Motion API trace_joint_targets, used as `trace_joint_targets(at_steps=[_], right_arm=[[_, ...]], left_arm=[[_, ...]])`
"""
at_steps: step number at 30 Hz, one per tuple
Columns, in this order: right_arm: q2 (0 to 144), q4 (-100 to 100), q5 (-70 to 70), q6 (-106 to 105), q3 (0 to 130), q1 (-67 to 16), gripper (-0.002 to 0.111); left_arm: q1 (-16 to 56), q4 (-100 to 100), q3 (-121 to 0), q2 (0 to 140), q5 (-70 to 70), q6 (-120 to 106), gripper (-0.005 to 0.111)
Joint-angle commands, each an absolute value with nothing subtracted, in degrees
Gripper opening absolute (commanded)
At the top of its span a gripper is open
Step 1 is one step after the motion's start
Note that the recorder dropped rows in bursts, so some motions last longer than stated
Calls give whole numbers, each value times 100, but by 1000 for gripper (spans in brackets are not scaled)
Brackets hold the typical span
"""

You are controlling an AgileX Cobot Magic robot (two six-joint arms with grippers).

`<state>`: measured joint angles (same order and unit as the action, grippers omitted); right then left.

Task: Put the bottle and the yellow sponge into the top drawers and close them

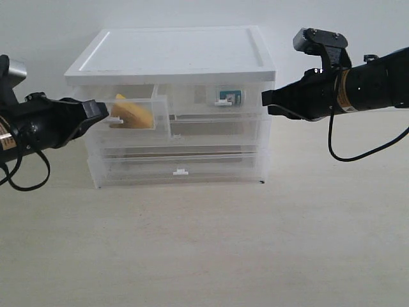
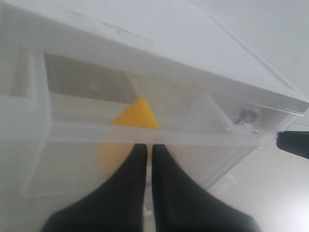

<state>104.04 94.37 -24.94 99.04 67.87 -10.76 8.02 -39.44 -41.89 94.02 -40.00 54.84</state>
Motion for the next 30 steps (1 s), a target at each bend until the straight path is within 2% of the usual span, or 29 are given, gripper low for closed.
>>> trace_joint_targets(at_steps=[1, 17, 23, 30], right_arm=[[10376, 9504, -2607, 9876, 6803, -1079, 0], [10376, 9504, -2508, 9858, 6803, -1079, 0], [10376, 9504, -2508, 9858, 6803, -1079, 0], [10279, 9796, -2318, 9849, 6803, -1079, 0]], left_arm=[[831, -3831, -4665, 9664, -3625, 5530, 4], [831, -3871, -5557, 10427, -3505, 5739, 4], [831, -4645, -5557, 10388, -4133, 6198, 4], [820, -3587, -4372, 9473, -4351, 4980, 4]])
